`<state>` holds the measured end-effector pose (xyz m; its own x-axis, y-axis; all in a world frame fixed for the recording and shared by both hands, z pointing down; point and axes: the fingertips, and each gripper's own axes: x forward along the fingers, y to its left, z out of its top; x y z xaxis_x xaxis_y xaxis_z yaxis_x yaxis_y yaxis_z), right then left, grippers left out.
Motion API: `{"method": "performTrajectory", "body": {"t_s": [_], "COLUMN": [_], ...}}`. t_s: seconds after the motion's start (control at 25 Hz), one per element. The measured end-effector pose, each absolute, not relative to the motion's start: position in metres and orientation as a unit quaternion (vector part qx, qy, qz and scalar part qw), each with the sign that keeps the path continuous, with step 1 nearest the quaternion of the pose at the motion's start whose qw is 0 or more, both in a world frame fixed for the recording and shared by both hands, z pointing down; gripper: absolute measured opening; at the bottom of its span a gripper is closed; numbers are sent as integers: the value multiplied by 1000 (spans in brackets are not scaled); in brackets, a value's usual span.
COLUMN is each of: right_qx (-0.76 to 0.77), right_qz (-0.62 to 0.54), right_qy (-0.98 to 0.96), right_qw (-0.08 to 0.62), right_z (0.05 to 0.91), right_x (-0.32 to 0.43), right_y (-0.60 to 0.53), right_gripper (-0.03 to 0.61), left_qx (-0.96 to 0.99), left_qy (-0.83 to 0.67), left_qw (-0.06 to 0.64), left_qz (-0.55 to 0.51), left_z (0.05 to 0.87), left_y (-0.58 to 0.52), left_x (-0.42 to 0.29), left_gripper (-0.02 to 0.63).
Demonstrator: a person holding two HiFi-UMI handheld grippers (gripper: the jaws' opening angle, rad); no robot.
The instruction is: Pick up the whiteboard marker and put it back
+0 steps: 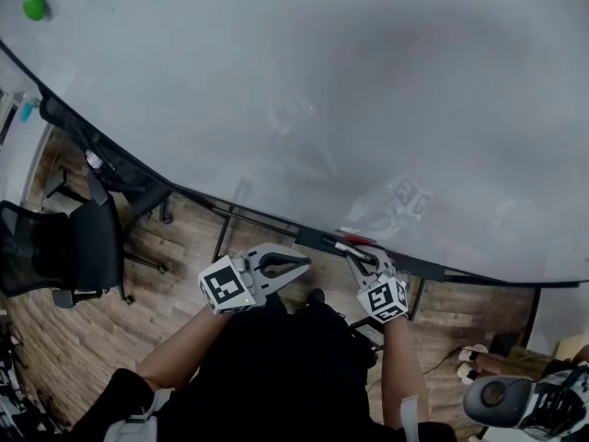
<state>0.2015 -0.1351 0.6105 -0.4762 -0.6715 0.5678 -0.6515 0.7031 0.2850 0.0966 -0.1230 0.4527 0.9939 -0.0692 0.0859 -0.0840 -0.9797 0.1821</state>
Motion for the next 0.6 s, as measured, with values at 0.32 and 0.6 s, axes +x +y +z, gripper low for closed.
{"method": "performTrajectory", "body": {"t_s": [0.32, 0.6], "right_qx": [462, 507], "right_qz": [-22, 3], "right_qy": [-875, -862], "right_qw": [142, 20], "right_z": [484, 372], "right_x": [175, 147], "right_y": [-129, -116], "right_gripper": [59, 29], "left_qx": [995, 996], "left_qy": [2, 88], "left_qw": [92, 30], "left_qz": [33, 2], "left_z": [447, 394], "left_y": [-133, -134], "left_x": [103, 116], "left_gripper": [9, 9]}}
